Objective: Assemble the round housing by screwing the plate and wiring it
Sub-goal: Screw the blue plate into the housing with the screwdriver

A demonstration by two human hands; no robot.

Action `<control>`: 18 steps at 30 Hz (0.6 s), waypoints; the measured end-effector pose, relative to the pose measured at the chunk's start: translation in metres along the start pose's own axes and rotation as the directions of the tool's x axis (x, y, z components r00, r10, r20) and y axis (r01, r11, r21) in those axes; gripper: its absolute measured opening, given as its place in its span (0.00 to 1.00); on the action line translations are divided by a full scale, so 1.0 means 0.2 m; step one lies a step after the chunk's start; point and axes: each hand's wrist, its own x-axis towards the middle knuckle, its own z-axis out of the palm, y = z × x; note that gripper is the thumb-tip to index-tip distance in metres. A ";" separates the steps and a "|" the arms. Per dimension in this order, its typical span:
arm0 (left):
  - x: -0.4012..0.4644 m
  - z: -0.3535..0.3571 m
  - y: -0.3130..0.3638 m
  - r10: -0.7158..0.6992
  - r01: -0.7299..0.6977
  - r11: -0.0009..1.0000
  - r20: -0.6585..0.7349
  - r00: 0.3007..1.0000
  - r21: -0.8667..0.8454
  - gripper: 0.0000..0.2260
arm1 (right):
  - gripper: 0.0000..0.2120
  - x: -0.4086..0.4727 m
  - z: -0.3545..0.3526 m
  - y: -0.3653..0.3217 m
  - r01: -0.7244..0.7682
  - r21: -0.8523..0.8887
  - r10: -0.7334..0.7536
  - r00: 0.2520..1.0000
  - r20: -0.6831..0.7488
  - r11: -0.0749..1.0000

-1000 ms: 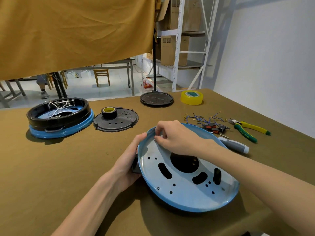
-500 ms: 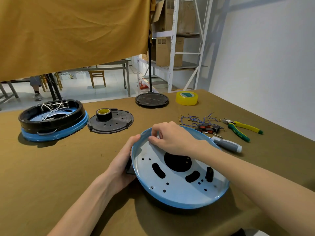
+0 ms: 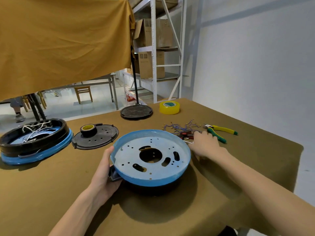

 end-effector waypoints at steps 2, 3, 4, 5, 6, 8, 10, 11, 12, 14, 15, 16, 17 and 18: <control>0.00 -0.01 0.00 -0.012 0.012 1.000 0.004 1.000 -0.005 0.23 | 0.20 -0.02 0.04 0.02 0.008 -0.104 -0.003 0.999 0.052 0.995; 0.00 -0.01 0.00 -0.017 0.017 1.000 0.007 1.000 -0.001 0.24 | 0.19 -0.04 0.05 0.03 0.030 -0.146 -0.027 0.999 0.024 0.989; 0.00 -0.01 0.00 -0.023 0.023 1.000 0.007 1.000 0.003 0.24 | 0.16 -0.05 0.05 0.02 0.057 -0.169 -0.061 0.998 -0.021 0.984; 0.00 -0.02 0.00 -0.031 0.031 1.000 0.004 1.000 0.004 0.25 | 0.13 -0.06 0.04 0.01 0.082 -0.157 -0.095 0.993 -0.074 0.984; 0.00 -0.02 -0.01 -0.036 0.036 0.999 0.001 0.999 0.003 0.25 | 0.11 -0.08 0.03 0.00 0.105 -0.116 -0.120 0.984 -0.129 0.988; -0.01 -0.02 -0.01 -0.038 0.038 0.999 -0.004 0.999 -0.002 0.24 | 0.09 -0.12 -0.01 -0.03 0.153 0.010 -0.146 0.959 -0.244 0.988; -0.01 -0.02 0.00 -0.038 0.038 0.999 -0.007 0.999 -0.009 0.24 | 0.10 -0.15 -0.08 -0.07 0.223 0.194 -0.147 0.928 -0.343 0.955; -0.01 -0.02 0.00 -0.038 0.038 0.999 -0.002 0.999 -0.010 0.24 | 0.11 -0.16 -0.11 -0.09 0.273 0.298 -0.146 0.910 -0.388 0.915; -0.01 -0.01 0.00 -0.037 0.037 0.999 0.004 0.999 -0.009 0.24 | 0.11 -0.18 -0.15 -0.12 0.332 0.389 -0.146 0.888 -0.435 0.859; -0.01 -0.02 0.00 -0.040 0.040 0.999 0.009 0.999 -0.002 0.25 | 0.11 -0.22 -0.21 -0.17 0.429 0.538 -0.143 0.859 -0.492 0.725; -0.02 -0.02 0.00 -0.044 0.044 0.999 0.010 0.999 0.002 0.26 | 0.11 -0.24 -0.24 -0.19 0.453 0.607 -0.145 0.861 -0.487 0.653; -0.02 -0.01 0.00 -0.047 0.047 0.999 0.014 0.999 0.007 0.27 | 0.12 -0.26 -0.26 -0.22 0.461 0.670 -0.152 0.871 -0.467 0.582; -0.02 -0.01 0.00 -0.050 0.050 0.999 0.020 0.999 0.013 0.29 | 0.13 -0.28 -0.28 -0.25 0.460 0.726 -0.161 0.881 -0.445 0.511; -0.02 -0.01 0.00 -0.055 0.054 0.998 0.024 0.998 0.018 0.30 | 0.14 -0.29 -0.29 -0.27 0.458 0.772 -0.165 0.887 -0.432 0.441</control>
